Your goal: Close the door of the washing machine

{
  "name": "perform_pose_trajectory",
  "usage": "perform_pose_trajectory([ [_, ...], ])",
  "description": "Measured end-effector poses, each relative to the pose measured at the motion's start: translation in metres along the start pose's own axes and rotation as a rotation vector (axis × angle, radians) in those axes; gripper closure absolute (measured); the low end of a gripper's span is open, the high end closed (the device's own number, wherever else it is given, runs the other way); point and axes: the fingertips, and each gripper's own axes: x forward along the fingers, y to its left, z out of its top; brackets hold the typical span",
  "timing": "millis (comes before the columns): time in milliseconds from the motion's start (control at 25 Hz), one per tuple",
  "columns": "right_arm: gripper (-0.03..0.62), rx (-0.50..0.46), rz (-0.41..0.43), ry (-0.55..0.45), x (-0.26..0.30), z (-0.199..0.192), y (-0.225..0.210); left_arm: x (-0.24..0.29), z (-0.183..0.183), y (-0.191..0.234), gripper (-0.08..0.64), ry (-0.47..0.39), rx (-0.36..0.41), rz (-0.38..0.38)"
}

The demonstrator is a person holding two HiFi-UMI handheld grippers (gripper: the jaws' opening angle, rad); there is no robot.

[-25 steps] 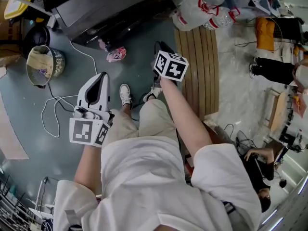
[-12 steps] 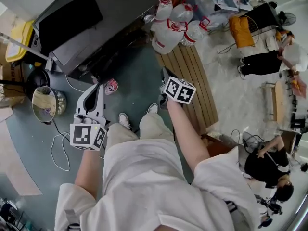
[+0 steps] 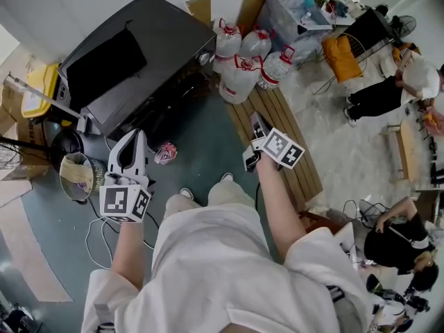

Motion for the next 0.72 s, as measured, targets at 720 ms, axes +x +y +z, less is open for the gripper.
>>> perform_pose_trajectory([
  [720, 0.593, -0.362, 0.25, -0.326, -0.053, 0.184, 0.13, -0.005, 0.115, 0.032, 0.554, -0.19, 0.062, 0.104],
])
